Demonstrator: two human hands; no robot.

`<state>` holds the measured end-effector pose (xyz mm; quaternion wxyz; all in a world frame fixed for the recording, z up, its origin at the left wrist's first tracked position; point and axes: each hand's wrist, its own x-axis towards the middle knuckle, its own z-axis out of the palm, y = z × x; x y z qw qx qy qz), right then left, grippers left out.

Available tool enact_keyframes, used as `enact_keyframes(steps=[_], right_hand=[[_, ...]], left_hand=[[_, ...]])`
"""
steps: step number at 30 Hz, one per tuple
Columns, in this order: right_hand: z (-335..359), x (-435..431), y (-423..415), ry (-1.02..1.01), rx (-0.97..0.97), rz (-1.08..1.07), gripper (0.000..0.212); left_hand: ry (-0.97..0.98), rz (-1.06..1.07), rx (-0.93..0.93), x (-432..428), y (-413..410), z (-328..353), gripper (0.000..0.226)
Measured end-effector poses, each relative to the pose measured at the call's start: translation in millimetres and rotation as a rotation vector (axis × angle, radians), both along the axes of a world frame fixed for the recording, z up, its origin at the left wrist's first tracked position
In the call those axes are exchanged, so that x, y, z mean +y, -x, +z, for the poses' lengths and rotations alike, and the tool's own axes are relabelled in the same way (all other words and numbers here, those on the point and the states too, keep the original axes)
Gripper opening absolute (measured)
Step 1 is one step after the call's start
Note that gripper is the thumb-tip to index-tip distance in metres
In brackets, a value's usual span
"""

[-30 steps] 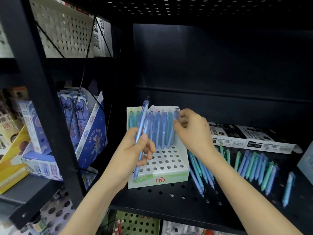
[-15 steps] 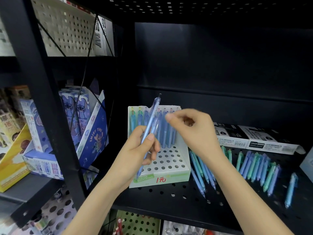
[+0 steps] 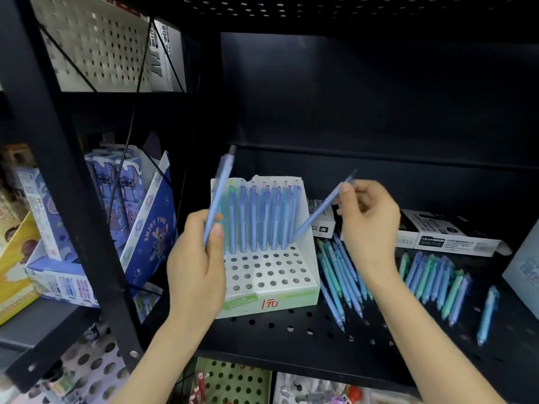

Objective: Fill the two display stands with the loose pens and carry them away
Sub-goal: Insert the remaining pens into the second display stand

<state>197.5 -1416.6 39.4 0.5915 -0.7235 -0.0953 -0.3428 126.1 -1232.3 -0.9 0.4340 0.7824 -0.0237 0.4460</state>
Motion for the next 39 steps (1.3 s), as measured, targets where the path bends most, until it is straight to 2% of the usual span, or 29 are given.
enact_keyframes(steps=[2, 5, 8, 16, 18, 20, 21, 23, 25, 27, 31, 35, 39], right_hand=[[-2.9, 5.6, -1.8, 0.102, -0.049, -0.045, 0.009], [-3.1, 12.5, -4.4, 0.320, -0.104, -0.112, 0.013], [-1.5, 17.7, -7.8, 0.484, -0.085, -0.121, 0.016], [-4.3, 24.0, -23.4, 0.716, 0.017, -0.204, 0.017], [-1.3, 24.7, -19.1, 0.692, -0.034, -0.263, 0.017], [2.8, 26.7, -5.6, 0.619, -0.108, -0.240, 0.027], [6.4, 29.1, 3.4, 0.553, -0.098, -0.127, 0.028], [14.2, 36.4, 21.8, 0.393, 0.042, 0.206, 0.026], [20.1, 42.8, 34.4, 0.251, 0.137, 0.423, 0.020], [22.9, 46.3, 39.0, 0.162, 0.161, 0.495, 0.015], [22.0, 48.9, 39.3, 0.048, 0.249, 0.533, 0.020], [25.7, 47.8, 33.1, -0.021, 0.213, 0.446, 0.021], [25.0, 52.0, 26.3, 0.182, 0.081, 0.324, 0.022]], left_hand=[[0.044, 0.058, -0.014, -0.1, -2.2, 1.0, 0.009], [0.107, 0.036, 0.053, 1.4, -7.5, -0.7, 0.011], [0.101, 0.015, 0.083, 1.2, -9.9, -4.2, 0.015], [0.091, 0.006, 0.049, 1.2, -8.1, -7.1, 0.031], [0.080, 0.009, 0.046, 1.9, -6.9, -7.8, 0.030], [0.050, 0.006, 0.039, 2.4, -5.1, -7.5, 0.028], [0.020, 0.003, 0.026, 2.9, -4.3, -7.2, 0.028], [-0.075, 0.004, 0.005, 4.0, -3.3, -7.1, 0.030], [-0.188, 0.021, 0.008, 5.0, -3.2, -7.9, 0.034], [-0.282, 0.041, 0.003, 5.8, -2.6, -8.4, 0.033], [-0.369, 0.028, -0.021, 10.0, -3.4, -8.6, 0.031], [-0.271, 0.031, -0.017, 16.9, -0.6, -10.4, 0.038], [0.007, -0.041, 0.072, 24.5, -2.0, -24.6, 0.043]])
